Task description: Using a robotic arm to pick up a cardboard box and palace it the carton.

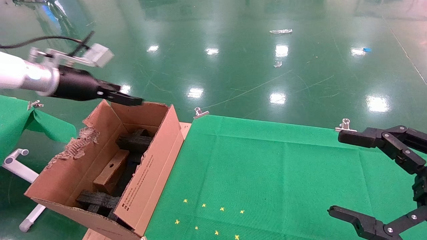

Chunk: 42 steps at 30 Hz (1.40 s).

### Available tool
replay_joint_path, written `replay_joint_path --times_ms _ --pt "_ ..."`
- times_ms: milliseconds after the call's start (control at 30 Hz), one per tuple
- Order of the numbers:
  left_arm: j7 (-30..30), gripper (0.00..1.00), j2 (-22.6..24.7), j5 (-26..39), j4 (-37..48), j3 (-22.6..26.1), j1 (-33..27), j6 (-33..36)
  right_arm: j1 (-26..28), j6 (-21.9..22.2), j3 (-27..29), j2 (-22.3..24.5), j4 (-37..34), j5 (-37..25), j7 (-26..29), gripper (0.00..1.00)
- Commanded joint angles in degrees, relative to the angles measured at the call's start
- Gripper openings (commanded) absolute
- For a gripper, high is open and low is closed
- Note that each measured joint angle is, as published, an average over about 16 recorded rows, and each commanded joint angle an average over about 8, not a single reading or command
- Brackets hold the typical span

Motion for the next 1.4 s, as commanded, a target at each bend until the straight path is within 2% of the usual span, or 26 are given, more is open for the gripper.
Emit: replay_joint_path --times_ms 33,1400 --pt "0.56 1.0 -0.34 -0.66 -2.29 -2.64 1.98 0.68 0.01 0.0 -0.01 0.0 -0.01 0.0 -0.01 1.0" --pt "12.01 1.0 -7.19 -14.08 -49.08 -56.51 42.38 14.68 0.04 0.04 -0.13 0.05 -0.02 0.08 -0.07 1.0"
